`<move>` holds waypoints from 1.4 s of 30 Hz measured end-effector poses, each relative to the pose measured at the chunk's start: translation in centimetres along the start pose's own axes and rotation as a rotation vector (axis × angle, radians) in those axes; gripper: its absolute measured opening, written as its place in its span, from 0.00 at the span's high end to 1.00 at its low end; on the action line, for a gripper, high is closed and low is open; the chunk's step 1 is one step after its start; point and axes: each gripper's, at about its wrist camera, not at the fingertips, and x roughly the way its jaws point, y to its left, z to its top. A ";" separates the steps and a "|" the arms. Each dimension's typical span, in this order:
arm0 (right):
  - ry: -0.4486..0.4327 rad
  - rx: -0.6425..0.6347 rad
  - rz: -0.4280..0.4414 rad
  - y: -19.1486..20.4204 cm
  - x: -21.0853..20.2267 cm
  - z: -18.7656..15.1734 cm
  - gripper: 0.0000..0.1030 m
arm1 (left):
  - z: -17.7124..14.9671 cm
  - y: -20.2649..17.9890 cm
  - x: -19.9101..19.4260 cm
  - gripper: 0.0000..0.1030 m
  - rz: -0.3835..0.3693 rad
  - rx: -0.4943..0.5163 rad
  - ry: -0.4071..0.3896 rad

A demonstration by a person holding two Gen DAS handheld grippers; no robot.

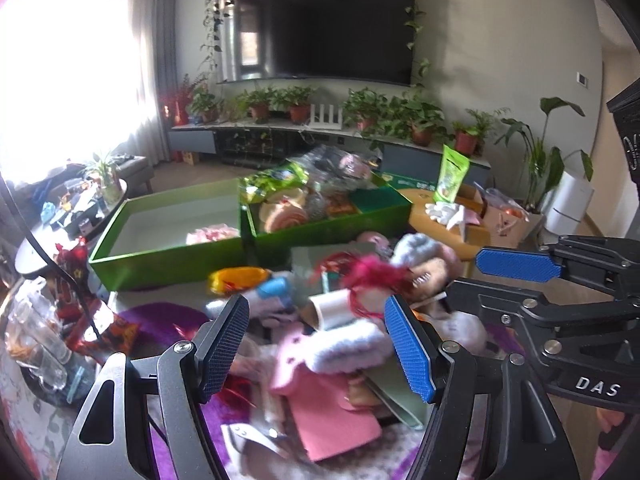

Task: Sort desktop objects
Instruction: 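Move the right tool back over the pile of toys, then lower the open right tool onto the grey plastic bag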

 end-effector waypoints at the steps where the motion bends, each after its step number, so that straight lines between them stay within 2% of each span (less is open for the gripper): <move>1: 0.002 0.006 0.001 -0.2 -0.1 -0.3 0.63 | -0.1 -0.4 0.1 0.31 -0.005 0.002 0.004; 6: 0.015 0.032 0.007 -1.6 -0.1 -2.3 0.62 | -1.2 -1.9 0.5 0.31 -0.014 0.002 0.024; 13: 0.057 0.060 0.036 -3.8 0.8 -5.4 0.59 | -3.5 -3.9 1.4 0.31 0.017 0.006 0.033; 18: 0.100 0.092 0.058 -5.7 2.0 -7.5 0.59 | -5.2 -4.7 2.4 0.31 0.006 -0.033 0.077; 23: 0.133 0.109 0.075 -6.5 3.0 -9.2 0.59 | -6.3 -5.7 2.8 0.31 0.018 -0.020 0.101; 31: 0.152 0.116 0.101 -7.1 4.4 -10.7 0.58 | -8.1 -6.3 3.0 0.31 0.020 -0.019 0.126; 37: 0.176 0.146 0.107 -8.2 5.9 -11.3 0.54 | -9.2 -6.5 3.0 0.31 0.033 -0.016 0.143; 40: 0.193 0.163 0.137 -8.6 6.6 -11.5 0.49 | -9.5 -6.5 3.0 0.31 0.036 -0.023 0.153; 42: 0.203 0.173 0.148 -8.7 6.8 -11.8 0.51 | -9.6 -6.5 3.1 0.31 0.036 -0.025 0.162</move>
